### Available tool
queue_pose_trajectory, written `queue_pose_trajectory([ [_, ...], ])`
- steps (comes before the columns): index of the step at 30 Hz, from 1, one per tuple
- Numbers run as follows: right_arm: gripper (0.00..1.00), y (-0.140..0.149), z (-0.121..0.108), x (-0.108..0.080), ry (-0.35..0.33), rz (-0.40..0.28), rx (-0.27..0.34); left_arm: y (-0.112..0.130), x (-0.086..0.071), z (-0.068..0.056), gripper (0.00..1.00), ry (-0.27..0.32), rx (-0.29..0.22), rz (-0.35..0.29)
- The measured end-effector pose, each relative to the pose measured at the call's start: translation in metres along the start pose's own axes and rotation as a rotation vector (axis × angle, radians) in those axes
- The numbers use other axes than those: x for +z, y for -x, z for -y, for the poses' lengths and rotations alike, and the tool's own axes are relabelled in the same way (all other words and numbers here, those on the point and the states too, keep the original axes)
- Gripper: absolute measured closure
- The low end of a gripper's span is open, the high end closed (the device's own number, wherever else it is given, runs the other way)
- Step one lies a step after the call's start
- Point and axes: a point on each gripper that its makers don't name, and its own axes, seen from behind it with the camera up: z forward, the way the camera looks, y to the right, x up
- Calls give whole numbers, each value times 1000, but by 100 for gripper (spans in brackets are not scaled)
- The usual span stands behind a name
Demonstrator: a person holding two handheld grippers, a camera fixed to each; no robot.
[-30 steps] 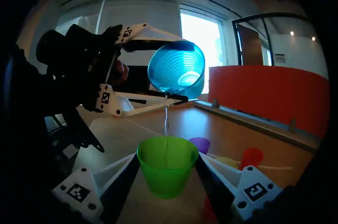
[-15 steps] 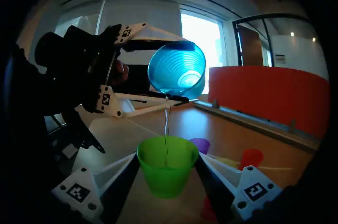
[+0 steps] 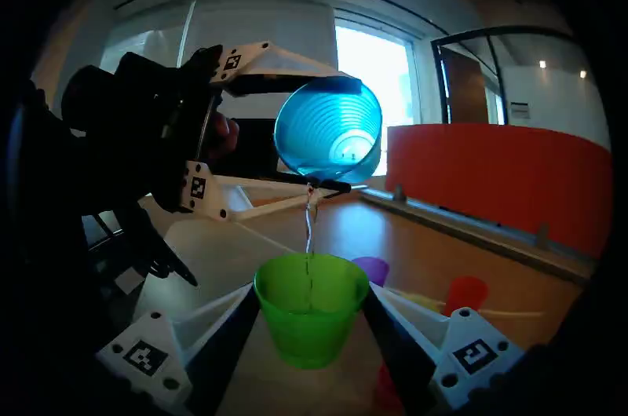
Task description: Pour water
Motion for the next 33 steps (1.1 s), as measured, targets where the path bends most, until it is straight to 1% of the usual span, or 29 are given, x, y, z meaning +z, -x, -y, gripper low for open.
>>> queue_pose_trajectory([
  [9,9,-1,0,0,4,-2,2,0,0,5,14,-8,18,1],
  [15,9,-3,-1,0,4,-5,2,-1,1,4,14,-10,23,0],
  [24,9,-5,-2,-1,8,-13,-2,-2,0,2,14,-11,47,0],
  [33,9,-6,-3,-2,12,-16,-4,-4,2,5,14,-15,70,-3],
])
